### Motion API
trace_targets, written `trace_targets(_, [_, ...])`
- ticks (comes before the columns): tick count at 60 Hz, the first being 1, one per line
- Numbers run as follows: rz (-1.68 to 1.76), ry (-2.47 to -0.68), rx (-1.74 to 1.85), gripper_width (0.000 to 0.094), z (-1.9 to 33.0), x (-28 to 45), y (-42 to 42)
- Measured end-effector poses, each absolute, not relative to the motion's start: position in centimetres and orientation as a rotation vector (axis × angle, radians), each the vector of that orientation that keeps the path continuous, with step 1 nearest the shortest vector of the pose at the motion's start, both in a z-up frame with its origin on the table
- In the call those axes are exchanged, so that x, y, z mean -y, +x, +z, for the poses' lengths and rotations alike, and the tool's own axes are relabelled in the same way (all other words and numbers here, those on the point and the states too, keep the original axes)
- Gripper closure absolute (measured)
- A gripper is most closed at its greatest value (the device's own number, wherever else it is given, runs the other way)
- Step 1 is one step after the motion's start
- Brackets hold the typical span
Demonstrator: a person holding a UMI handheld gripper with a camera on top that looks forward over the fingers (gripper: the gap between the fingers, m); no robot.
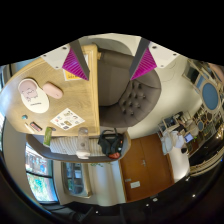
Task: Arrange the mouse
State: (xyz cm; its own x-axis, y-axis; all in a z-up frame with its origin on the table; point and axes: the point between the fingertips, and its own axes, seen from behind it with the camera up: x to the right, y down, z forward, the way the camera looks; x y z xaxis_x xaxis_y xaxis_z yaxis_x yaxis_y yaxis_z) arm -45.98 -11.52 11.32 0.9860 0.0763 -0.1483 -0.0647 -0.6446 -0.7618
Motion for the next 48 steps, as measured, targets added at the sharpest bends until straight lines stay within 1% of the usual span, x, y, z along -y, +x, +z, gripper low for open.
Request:
trace_targets(4, [0.183,-2.268,-0.008,0.0096,11.0,11.5,-45.2])
trace_targets(5, [0.175,-2.268,-0.014,0.0044,10.9,11.4,-44.9])
trace_targets(6, [0.169,-2.267,-0.02,0.0094,10.8,11.6,-44.7])
trace_targets(12, [0.143,-2.281,-0.061,0.01,9.1,10.7,-42.0])
trace_targets(26, [0.089,-2.294,-0.124,0.0102,7.3,11.3,-37.2])
trace_targets(34, [-0.001,-2.31,-0.165,0.0102,4.6,10.2,-31.4])
trace_targets(39, [-0.067,-2.284,-0.168,0.0103,3.9,9.1,-27.3])
trace_targets(48, [-0.121,-2.282,-0.085,0.0109,1.0,6.3,-21.6])
